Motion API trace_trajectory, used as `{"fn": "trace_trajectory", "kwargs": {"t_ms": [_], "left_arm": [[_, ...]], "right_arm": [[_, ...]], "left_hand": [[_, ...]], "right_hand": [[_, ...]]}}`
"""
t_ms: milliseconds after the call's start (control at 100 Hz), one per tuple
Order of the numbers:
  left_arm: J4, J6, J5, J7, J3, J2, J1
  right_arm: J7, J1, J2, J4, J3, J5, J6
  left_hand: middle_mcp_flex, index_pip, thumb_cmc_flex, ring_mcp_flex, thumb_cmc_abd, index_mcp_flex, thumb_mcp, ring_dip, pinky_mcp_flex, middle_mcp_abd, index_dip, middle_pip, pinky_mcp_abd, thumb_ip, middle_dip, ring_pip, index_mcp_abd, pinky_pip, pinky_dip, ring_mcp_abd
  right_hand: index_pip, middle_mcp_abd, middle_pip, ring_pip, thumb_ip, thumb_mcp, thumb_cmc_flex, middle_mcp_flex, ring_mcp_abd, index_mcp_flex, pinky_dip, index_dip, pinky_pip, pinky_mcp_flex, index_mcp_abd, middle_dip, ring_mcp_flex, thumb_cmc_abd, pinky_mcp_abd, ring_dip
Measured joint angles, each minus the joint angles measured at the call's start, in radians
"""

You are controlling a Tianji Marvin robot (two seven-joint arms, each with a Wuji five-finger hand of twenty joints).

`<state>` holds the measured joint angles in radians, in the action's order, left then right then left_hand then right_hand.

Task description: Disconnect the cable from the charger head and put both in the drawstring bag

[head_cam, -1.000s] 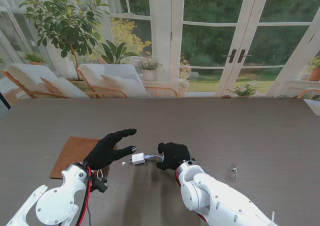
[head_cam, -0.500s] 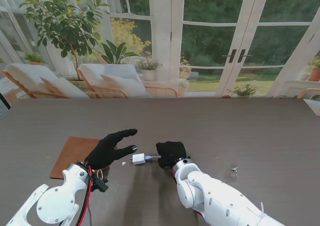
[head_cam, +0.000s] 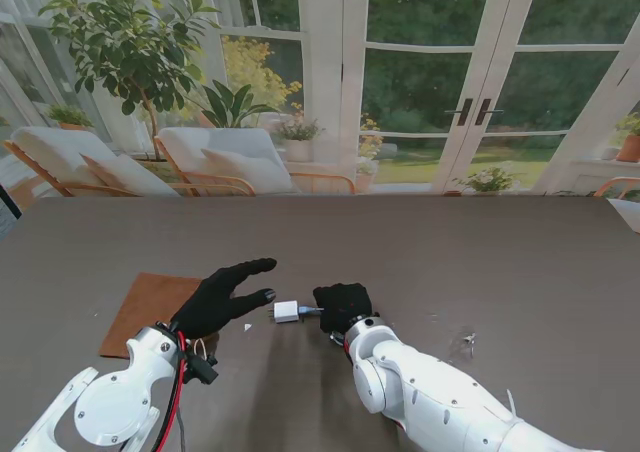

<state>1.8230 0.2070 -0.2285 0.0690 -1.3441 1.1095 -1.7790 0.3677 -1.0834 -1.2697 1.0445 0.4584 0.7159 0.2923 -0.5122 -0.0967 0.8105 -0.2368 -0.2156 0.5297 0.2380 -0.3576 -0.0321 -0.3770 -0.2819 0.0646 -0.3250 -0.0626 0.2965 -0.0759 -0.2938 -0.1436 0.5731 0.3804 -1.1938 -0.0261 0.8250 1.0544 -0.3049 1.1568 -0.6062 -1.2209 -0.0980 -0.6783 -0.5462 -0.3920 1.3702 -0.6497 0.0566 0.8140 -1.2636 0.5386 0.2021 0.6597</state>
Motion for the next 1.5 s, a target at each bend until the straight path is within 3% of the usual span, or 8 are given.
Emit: {"fn": "trace_trajectory", "kwargs": {"t_ms": [120,250,450,600,870,1080,1250,1500], "left_arm": [[0.0,-0.003,0.002,0.001,0.002,0.0,0.001],[-0.001,-0.003,0.003,0.003,0.003,0.0,0.002],[-0.005,-0.003,0.006,0.007,0.008,-0.001,0.008],[-0.006,-0.005,0.006,0.008,0.009,-0.001,0.009],[-0.006,-0.011,0.006,0.008,0.01,-0.001,0.009],[-0.006,-0.018,0.003,0.01,0.011,-0.001,0.009],[-0.011,-0.023,0.004,0.009,0.014,-0.001,0.012],[-0.033,-0.026,0.008,0.01,0.016,-0.001,0.024]], "right_arm": [[0.053,-0.036,-0.016,-0.013,0.047,-0.052,-0.006],[0.097,-0.082,-0.037,-0.012,0.118,-0.126,-0.013],[0.185,-0.144,-0.073,0.007,0.2,-0.243,-0.013],[0.188,-0.185,-0.093,0.062,0.251,-0.372,-0.011],[0.179,-0.241,-0.11,0.168,0.316,-0.51,0.0],[0.169,-0.259,-0.107,0.208,0.33,-0.501,-0.013],[0.17,-0.254,-0.085,0.213,0.316,-0.354,-0.046],[0.146,-0.242,-0.041,0.259,0.312,-0.24,-0.066]], "left_hand": [[0.0,0.0,0.0,0.0,0.0,0.0,-0.01,0.0,0.0,-0.002,0.0,0.0,0.0,0.0,0.0,0.0,0.0,0.0,0.0,0.0],[0.0,0.0,0.0,0.0,0.0,0.0,-0.012,0.0,0.0,-0.002,0.0,0.0,0.0,0.0,0.0,0.0,0.0,0.0,0.0,0.0],[0.0,0.0,0.0,0.0,0.0,0.0,-0.02,0.0,0.0,-0.003,0.0,0.0,0.0,0.0,0.0,0.0,0.0,0.0,0.0,0.0],[0.0,0.0,0.0,0.0,0.0,0.0,-0.032,0.0,0.0,-0.003,0.0,0.0,0.0,0.0,0.0,0.0,0.0,0.0,0.0,0.0],[0.0,0.0,0.001,0.0,0.0,0.0,-0.045,0.0,0.0,-0.006,0.0,0.0,0.0,0.0,0.0,0.0,0.0,0.0,0.0,0.0],[0.0,0.0,0.022,0.0,0.015,0.0,-0.054,0.0,0.0,-0.006,0.0,0.0,0.0,0.0,0.0,0.0,0.0,0.0,0.0,0.0],[0.0,0.0,0.034,0.0,0.011,0.0,-0.063,0.0,0.0,-0.006,0.0,0.0,0.0,0.0,0.0,0.0,0.0,0.0,0.0,0.0],[0.0,0.0,0.034,0.0,0.011,0.0,-0.063,0.0,0.0,-0.006,0.0,0.0,0.0,0.0,0.0,0.0,0.0,0.0,0.0,0.0]], "right_hand": [[-0.026,0.045,0.126,0.315,-0.013,0.0,-0.017,-0.021,0.113,0.022,-0.052,-0.015,0.087,0.0,-0.017,0.082,-0.02,-0.009,-0.025,0.116],[-0.035,0.067,0.173,0.46,-0.031,0.001,-0.019,-0.022,0.147,0.023,-0.104,-0.021,0.129,0.0,-0.019,0.145,-0.021,-0.009,-0.05,0.207],[-0.035,0.081,0.188,0.514,-0.033,0.005,-0.019,-0.035,0.165,0.023,-0.153,-0.032,0.177,0.0,-0.019,0.182,-0.031,-0.009,-0.076,0.275],[-0.036,0.081,0.189,0.529,-0.053,0.025,-0.019,-0.043,0.165,0.022,-0.178,-0.047,0.19,0.0,-0.024,0.193,-0.032,0.002,-0.076,0.298],[-0.038,0.081,0.189,0.554,-0.054,0.048,-0.02,-0.044,0.165,0.011,-0.204,-0.058,0.216,0.0,-0.035,0.207,-0.032,0.021,-0.076,0.31],[-0.037,0.081,0.19,0.562,-0.066,0.072,-0.02,-0.045,0.164,-0.002,-0.205,-0.084,0.23,0.0,-0.042,0.219,-0.032,0.042,-0.076,0.321],[-0.035,0.081,0.19,0.573,-0.071,0.073,-0.02,-0.049,0.164,-0.002,-0.23,-0.105,0.263,0.0,-0.042,0.23,-0.032,0.042,-0.077,0.337],[-0.035,0.081,0.19,0.584,-0.084,0.094,-0.016,-0.057,0.164,-0.002,-0.23,-0.119,0.28,0.0,-0.042,0.232,-0.034,0.043,-0.115,0.359]]}}
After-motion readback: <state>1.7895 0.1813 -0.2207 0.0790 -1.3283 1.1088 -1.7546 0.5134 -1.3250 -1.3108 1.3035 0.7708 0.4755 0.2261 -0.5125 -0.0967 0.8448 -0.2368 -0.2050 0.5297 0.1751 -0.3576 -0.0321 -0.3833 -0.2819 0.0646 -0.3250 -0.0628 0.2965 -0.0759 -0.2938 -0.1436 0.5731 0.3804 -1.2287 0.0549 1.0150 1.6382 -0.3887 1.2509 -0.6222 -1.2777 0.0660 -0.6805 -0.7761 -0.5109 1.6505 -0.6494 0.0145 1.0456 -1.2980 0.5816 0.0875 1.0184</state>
